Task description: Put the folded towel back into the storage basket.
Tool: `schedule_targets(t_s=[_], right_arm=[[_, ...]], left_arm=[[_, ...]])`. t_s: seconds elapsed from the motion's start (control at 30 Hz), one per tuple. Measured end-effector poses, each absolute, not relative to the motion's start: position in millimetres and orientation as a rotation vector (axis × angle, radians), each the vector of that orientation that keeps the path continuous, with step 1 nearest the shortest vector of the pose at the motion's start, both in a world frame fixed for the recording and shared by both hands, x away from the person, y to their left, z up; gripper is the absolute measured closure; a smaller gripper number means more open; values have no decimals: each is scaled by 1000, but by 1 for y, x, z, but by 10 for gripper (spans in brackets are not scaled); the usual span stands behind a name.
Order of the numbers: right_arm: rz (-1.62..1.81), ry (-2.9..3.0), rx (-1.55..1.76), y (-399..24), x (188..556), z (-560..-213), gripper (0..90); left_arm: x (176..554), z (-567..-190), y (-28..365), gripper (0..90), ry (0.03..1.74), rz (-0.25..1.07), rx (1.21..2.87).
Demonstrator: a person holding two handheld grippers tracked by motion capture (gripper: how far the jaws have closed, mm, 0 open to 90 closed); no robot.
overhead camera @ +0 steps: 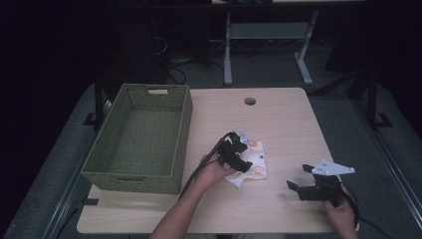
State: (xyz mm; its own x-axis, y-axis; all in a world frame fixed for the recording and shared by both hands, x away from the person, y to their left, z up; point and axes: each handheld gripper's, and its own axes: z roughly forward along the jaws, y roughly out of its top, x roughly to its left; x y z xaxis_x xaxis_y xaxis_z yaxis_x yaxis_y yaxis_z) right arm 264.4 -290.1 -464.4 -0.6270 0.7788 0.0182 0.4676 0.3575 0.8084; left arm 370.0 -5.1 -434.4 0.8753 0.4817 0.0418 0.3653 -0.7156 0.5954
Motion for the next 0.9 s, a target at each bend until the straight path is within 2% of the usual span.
schedule_targets(t_s=[0.13, 0.3, 0.7, 0.9], right_arm=[[1163, 2253, 1089, -290, 264, -464, 139], [1165, 2252, 1087, -291, 264, -464, 139], [1168, 2249, 1089, -291, 264, -464, 139], [1169, 2251, 1083, -291, 264, -463, 140]], left_arm=[[375, -441, -8, 349, 623, 249, 2470], [380, -449, -9, 415, 649, 226, 2493], [380, -452, -10, 473, 672, 213, 2490], [380, -452, -8, 565, 680, 213, 2478]])
